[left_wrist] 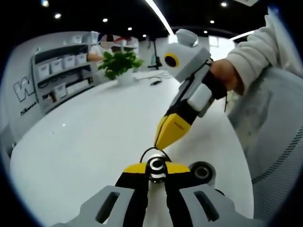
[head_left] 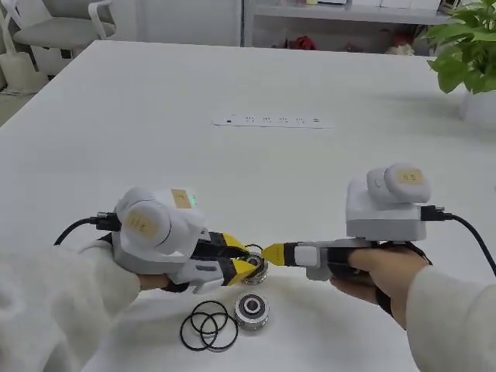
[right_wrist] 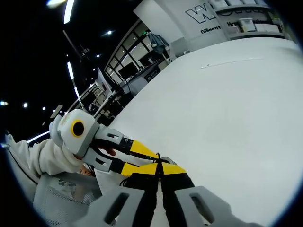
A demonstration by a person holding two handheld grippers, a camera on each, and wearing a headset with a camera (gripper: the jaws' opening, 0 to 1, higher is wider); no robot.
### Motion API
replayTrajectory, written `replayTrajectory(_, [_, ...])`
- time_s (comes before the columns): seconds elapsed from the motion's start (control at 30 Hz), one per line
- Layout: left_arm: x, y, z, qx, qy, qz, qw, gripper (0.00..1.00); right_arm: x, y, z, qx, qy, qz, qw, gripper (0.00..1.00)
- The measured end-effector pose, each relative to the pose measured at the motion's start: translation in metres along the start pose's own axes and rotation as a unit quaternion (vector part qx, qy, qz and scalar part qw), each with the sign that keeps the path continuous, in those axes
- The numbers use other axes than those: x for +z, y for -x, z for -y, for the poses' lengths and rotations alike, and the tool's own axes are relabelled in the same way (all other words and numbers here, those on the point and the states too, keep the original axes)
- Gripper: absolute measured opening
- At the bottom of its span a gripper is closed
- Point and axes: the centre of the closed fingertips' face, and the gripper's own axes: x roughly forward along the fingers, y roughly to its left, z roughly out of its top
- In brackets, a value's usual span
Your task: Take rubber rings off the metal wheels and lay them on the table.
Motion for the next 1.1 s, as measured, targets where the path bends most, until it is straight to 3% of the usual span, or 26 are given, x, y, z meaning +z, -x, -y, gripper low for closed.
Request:
replayTrajectory(0.13, [0.005,0.009,0.000,-0.005,-0.006,0.001,1.0000,0.18,0.005,0.002,-0.004,0.006,-0.002,0.006,1.0000,0.00])
replayTrajectory(0.33, [0.014,0.027,0.000,-0.012,-0.026,-0.001,0.9996,0.36,0.013,0.009,-0.009,0.013,0.001,0.015,0.9998,0.00])
replayTrajectory(0.53, [0.036,0.043,0.001,-0.014,-0.039,0.017,0.9990,0.46,0.020,0.015,-0.021,0.029,0.004,0.022,0.9994,0.00])
replayTrajectory(0.67, [0.052,0.055,0.008,-0.017,-0.040,0.041,0.9982,0.56,0.024,0.019,-0.031,0.039,0.003,0.029,0.9988,0.00])
replayTrajectory(0.87, [0.063,0.076,0.010,-0.003,-0.026,0.068,0.9974,0.66,0.031,0.024,-0.041,0.053,-0.004,0.039,0.9978,0.00])
replayTrajectory(0.93, [0.071,0.084,0.012,0.005,-0.006,0.097,0.9953,0.69,0.031,0.025,-0.045,0.058,-0.004,0.039,0.9976,0.00])
replayTrajectory(1.1, [0.058,0.094,0.021,0.010,-0.009,0.081,0.9966,0.72,0.031,0.025,-0.057,0.075,-0.001,0.036,0.9965,0.00])
